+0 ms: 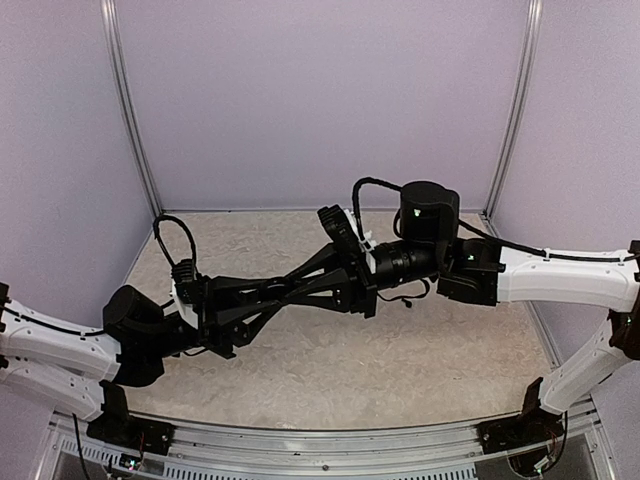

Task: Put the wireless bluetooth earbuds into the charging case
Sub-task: Pass from the left arm to the right

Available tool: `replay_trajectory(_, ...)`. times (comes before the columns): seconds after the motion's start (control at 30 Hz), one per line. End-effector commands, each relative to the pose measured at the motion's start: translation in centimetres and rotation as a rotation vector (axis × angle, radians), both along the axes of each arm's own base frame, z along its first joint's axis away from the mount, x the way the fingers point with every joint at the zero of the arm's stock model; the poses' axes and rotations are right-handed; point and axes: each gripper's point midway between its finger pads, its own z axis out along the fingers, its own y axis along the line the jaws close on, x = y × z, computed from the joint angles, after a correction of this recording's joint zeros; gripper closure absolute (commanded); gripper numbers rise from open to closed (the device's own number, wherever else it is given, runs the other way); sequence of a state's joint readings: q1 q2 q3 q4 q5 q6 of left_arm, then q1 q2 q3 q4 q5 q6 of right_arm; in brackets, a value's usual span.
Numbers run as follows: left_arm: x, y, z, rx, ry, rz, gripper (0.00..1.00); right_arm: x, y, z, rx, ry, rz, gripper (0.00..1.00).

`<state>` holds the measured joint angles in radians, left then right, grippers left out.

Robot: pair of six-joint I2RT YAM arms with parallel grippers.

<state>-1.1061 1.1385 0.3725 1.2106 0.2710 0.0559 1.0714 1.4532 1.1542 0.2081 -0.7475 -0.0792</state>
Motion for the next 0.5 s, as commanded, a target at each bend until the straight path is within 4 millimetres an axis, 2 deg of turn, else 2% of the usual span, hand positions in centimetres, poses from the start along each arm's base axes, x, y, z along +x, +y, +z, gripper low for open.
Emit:
replay_trajectory(0.0, 1.0, 0.4, -1.3, 0.067, -0.001, 0.072, 0.55, 0.2, -0.6, 0.7, -0.050, -0.021, -0.052, 0.85)
replay_trajectory(0.13, 2.0, 0.6, -2.4, 0.152, -0.007, 0.145, 0.46, 1.0, -1.6, -0.2, -0.138, -0.008, -0.117, 0.87)
replay_trajectory(0.23, 2.8, 0.5, -3.5, 0.235, 0.002, 0.192, 0.38, 2.4, -2.2, -1.3, -0.235, -0.009, -0.205, 0.88)
replay_trajectory(0.47, 3.9, -0.5, -5.6, 0.375, 0.019, 0.220, 0.31, 4.0, -3.7, -4.3, -0.481, 0.019, -0.312, 0.89)
